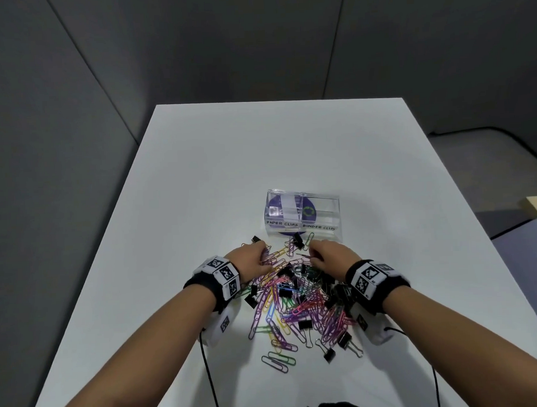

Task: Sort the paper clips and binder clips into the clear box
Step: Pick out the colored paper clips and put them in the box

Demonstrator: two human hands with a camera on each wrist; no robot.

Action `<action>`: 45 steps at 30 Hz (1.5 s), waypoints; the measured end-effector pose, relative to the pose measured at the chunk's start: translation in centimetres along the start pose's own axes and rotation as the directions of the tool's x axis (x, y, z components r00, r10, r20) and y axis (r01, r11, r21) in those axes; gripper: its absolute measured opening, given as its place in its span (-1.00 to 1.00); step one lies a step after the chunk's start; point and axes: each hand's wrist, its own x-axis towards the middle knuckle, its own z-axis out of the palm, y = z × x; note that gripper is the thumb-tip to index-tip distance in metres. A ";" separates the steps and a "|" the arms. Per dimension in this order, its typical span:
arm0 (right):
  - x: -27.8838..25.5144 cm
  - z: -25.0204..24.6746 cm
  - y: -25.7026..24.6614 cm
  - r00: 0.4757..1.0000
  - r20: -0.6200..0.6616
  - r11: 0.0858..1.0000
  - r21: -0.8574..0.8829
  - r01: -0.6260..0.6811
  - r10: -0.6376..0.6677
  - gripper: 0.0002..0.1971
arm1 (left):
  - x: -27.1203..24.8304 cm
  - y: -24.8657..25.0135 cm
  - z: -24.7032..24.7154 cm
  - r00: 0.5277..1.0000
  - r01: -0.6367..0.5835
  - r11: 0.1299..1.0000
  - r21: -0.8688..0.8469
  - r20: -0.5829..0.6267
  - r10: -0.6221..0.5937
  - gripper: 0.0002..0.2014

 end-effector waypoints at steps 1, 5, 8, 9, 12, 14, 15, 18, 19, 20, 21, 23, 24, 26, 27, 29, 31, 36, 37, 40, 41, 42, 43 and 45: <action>-0.2 -0.3 0.0 1.000 -0.001 1.000 0.014 0.004 -0.004 -0.91 | -0.1 0.0 -0.1 1.000 -0.007 1.000 -0.007 0.011 0.007 -0.81; -0.7 -2.1 -0.1 0.999 -0.038 0.998 0.065 0.022 -0.019 -0.92 | -0.2 0.2 -1.5 0.999 -0.015 0.994 -0.111 0.032 0.019 -0.79; -0.4 -4.2 -0.8 0.993 -0.117 0.993 0.107 0.044 -0.031 -0.81 | 0.5 0.0 -2.8 1.000 -0.010 0.985 -0.170 0.006 0.011 -0.76; -0.1 -5.0 -1.1 0.989 -0.148 0.992 0.117 0.046 -0.028 -0.80 | 0.8 -0.1 -3.3 1.000 -0.005 0.986 -0.168 -0.010 0.003 -0.78; 1.9 -7.4 -1.9 0.967 -0.253 0.986 0.158 0.048 -0.006 -0.80 | 1.5 -0.1 -5.1 1.000 -0.004 0.993 -0.114 -0.026 0.001 -0.77; 3.9 -8.5 -2.4 0.967 -0.254 0.988 0.154 0.027 0.013 -0.80 | 1.9 0.2 -6.5 1.000 -0.006 0.999 -0.037 0.009 0.006 -0.68; 5.0 -8.8 -2.7 0.972 -0.235 0.990 0.139 0.012 0.021 -0.80 | 2.1 0.4 -7.1 1.000 -0.006 1.000 0.007 0.017 0.006 -0.66; 7.7 -8.6 -3.7 0.987 -0.156 0.993 0.117 -0.008 0.026 -0.77 | 3.3 0.6 -8.6 1.000 -0.015 0.996 0.092 -0.025 0.017 -0.66; 8.2 -8.4 -4.1 0.993 -0.117 0.993 0.122 -0.008 0.022 -0.71 | 3.6 0.6 -9.0 0.999 -0.017 0.995 0.097 -0.040 0.021 -0.67; 8.5 -8.1 -4.4 0.997 -0.082 0.991 0.131 -0.003 0.014 -0.63 | 4.0 0.6 -9.3 0.998 -0.018 0.995 0.098 -0.052 0.024 -0.67; 8.6 -7.8 -4.6 0.998 -0.061 0.990 0.139 0.001 0.007 -0.55 | 4.3 0.6 -9.5 0.998 -0.020 0.995 0.098 -0.062 0.027 -0.68; 8.3 -7.4 -4.5 0.995 -0.094 0.988 0.150 0.024 -0.010 -0.54 | 4.9 0.9 -9.9 0.996 -0.034 0.995 0.097 -0.084 0.042 -0.67; 7.9 -7.4 -4.3 0.989 -0.146 0.988 0.147 0.041 -0.020 -0.60 | 5.2 1.2 -10.0 0.993 -0.047 0.995 0.093 -0.100 0.057 -0.67; 6.7 -7.4 -3.6 0.966 -0.258 0.988 0.139 0.069 -0.031 -0.73 | 5.8 1.7 -10.0 0.988 -0.079 0.994 0.076 -0.127 0.088 -0.69; 6.0 -7.4 -3.2 0.959 -0.282 0.986 0.148 0.081 -0.037 -0.78 | 6.1 1.9 -9.9 0.985 -0.093 0.994 0.066 -0.137 0.101 -0.70; 4.5 -6.9 -2.4 0.967 -0.244 0.981 0.158 0.109 -0.068 -0.83 | 6.7 2.5 -9.5 0.982 -0.114 0.993 0.042 -0.144 0.119 -0.69; 3.2 -6.0 -1.5 0.985 -0.133 0.989 0.076 0.124 -0.113 -0.82 | 6.9 3.0 -9.2 0.983 -0.123 0.992 0.011 -0.139 0.123 -0.63; 2.2 -3.3 0.3 0.997 0.002 0.987 -0.143 0.079 -0.079 -0.67 | 5.8 2.5 -8.4 0.947 -0.123 0.990 0.063 -0.290 0.136 -0.69; 2.1 -2.9 0.4 0.997 -0.001 0.985 -0.159 0.070 -0.071 -0.63 | 5.3 2.0 -8.2 0.937 -0.108 0.990 0.088 -0.324 0.131 -0.72; 1.9 -2.1 0.1 0.998 0.013 0.972 -0.226 0.070 -0.069 -0.56 | 4.0 -0.2 -7.1 0.953 0.010 0.987 0.160 -0.299 0.039 -0.73; 1.8 -1.9 0.0 0.998 0.020 0.965 -0.252 0.066 -0.063 -0.57 | 3.5 -1.0 -6.6 0.969 0.054 0.981 0.184 -0.246 -0.008 -0.73; 1.7 -1.6 -0.1 0.998 0.021 0.958 -0.279 0.060 -0.056 -0.59 | 3.1 -1.8 -6.0 0.983 0.094 0.975 0.203 -0.177 -0.058 -0.72; 1.7 -1.4 -0.2 0.999 0.016 0.952 -0.302 0.053 -0.051 -0.61 | 2.7 -2.5 -5.4 0.989 0.125 0.969 0.212 -0.106 -0.104 -0.70; 1.6 -1.0 -0.4 0.999 0.000 0.942 -0.334 0.042 -0.044 -0.67 | 2.0 -3.3 -4.3 0.985 0.169 0.968 0.186 -0.021 -0.169 -0.62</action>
